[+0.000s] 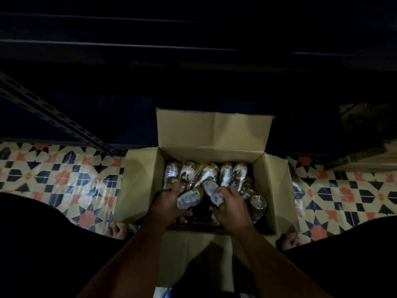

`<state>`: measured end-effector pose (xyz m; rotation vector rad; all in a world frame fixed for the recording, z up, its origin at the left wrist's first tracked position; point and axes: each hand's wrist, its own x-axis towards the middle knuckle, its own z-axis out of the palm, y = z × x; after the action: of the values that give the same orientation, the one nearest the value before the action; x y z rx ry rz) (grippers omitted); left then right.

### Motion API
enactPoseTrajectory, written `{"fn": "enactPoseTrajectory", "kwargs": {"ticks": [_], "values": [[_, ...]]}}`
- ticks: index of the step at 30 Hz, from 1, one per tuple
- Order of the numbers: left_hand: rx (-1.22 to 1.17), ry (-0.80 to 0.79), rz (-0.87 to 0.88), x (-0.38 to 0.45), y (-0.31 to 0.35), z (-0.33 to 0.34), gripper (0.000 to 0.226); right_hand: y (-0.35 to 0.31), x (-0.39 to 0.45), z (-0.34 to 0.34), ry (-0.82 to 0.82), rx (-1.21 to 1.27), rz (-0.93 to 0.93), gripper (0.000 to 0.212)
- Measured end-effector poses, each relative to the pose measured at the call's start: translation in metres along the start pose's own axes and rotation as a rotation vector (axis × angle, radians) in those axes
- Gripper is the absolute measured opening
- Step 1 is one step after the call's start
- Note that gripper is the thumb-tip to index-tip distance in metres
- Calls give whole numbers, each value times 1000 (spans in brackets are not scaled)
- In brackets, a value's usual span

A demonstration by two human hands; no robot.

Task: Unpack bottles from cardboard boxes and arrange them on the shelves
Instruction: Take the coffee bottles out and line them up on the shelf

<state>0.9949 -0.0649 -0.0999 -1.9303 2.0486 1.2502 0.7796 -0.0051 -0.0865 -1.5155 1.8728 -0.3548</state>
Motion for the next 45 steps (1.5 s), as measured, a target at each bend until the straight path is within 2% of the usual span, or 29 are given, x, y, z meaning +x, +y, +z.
{"fn": "enactPoseTrajectory", "kwargs": {"ticks": [3,6,9,11,14,16,17,19,20,22,24,26,27,29,31,33,36,39,42,45], "values": [[76,2,-44,-3,7,-5,88,2,3,-5,57,184,33,65],[98,41,-62,-5,15,-13,78,-1,8,-16,80,620,209,58],[-30,90,-60,-2,22,-19,64,-4,15,-27,92,873,335,54],[-211,137,-23,2,21,-20,53,-6,21,-28,74,1004,384,49],[-410,207,50,3,27,-22,51,-9,29,-25,51,1207,463,45],[-536,239,33,1,37,-22,56,-11,34,-18,47,1189,512,53],[-630,253,1,2,39,-21,56,-5,40,-10,66,1187,501,47],[-838,267,-31,2,42,-17,38,-3,50,-1,129,1149,509,31],[-931,245,-38,1,47,-17,28,-9,52,-4,172,1118,524,32],[-1078,172,-92,3,58,-16,22,-29,50,-13,185,1068,462,34],[-1054,84,-140,5,70,-16,27,-39,50,-13,174,941,372,19],[-919,54,-133,9,78,-13,50,-40,50,-10,180,730,269,6],[-878,76,-103,12,78,-9,50,-40,50,-8,201,652,239,7],[-851,165,13,13,82,-8,28,-41,51,-8,261,589,226,9],[-847,230,38,9,89,-15,17,-45,48,-15,298,623,203,12],[-871,258,36,2,100,-29,21,-56,43,-32,305,679,180,20],[-886,255,78,-19,125,-63,8,-88,33,-73,270,744,83,17],[-937,229,175,-54,163,-114,10,-132,15,-131,185,835,6,7],[-963,205,276,-94,205,-176,21,-183,-7,-198,116,873,-72,7],[-964,212,335,-135,248,-238,10,-236,-30,-265,65,961,-105,13]]}}
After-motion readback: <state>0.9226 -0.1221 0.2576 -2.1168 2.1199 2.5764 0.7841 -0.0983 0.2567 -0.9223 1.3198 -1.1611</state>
